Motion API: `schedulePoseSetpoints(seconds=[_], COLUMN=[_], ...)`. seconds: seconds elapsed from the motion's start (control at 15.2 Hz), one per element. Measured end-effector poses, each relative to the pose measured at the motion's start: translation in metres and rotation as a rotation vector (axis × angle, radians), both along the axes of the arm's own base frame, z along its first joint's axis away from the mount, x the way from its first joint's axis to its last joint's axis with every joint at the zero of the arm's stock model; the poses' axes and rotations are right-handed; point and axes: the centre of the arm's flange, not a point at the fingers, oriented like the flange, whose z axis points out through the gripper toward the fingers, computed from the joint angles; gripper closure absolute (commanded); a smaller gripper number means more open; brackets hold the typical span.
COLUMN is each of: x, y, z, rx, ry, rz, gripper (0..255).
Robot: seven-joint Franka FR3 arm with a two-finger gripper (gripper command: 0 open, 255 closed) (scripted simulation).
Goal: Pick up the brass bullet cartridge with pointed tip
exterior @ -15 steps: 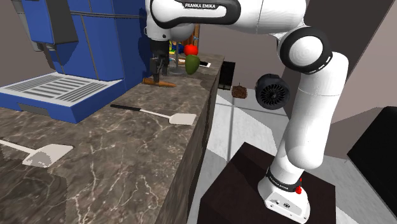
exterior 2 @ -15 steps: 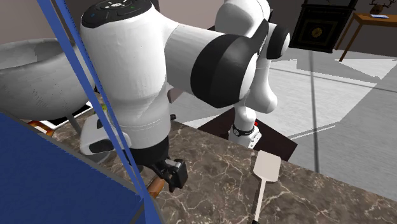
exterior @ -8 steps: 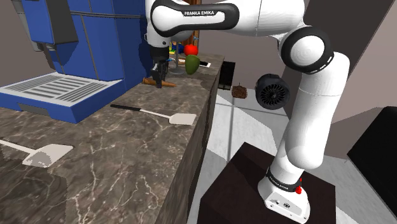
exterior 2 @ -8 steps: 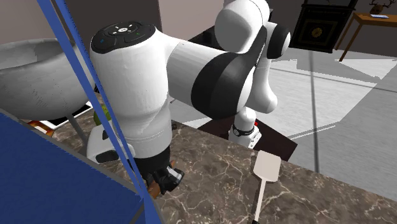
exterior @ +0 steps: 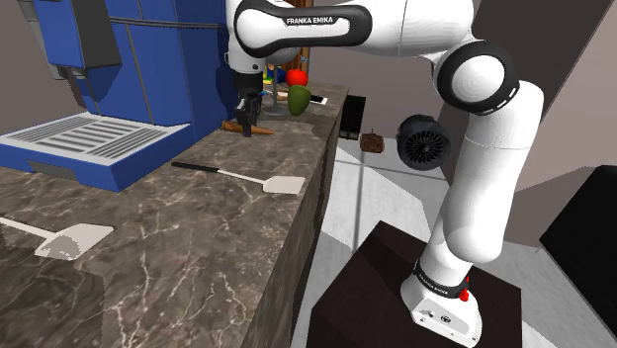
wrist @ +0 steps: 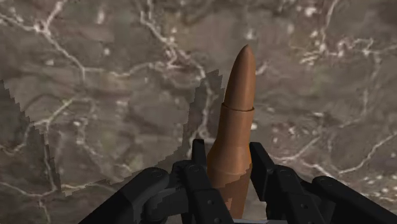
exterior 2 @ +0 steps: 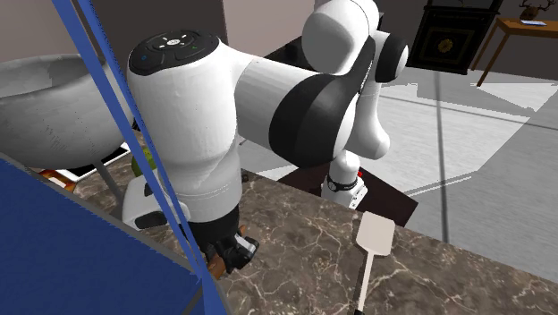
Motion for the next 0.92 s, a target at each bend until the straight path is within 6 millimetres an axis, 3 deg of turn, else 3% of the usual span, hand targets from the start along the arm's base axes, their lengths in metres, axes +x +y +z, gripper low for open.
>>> schedulePoseSetpoints(seconds=[0.92], x=[0.001], y=[0.002], z=[0.067], rx=[0.0], ry=[0.0], rz=[0.0], gripper=[255])
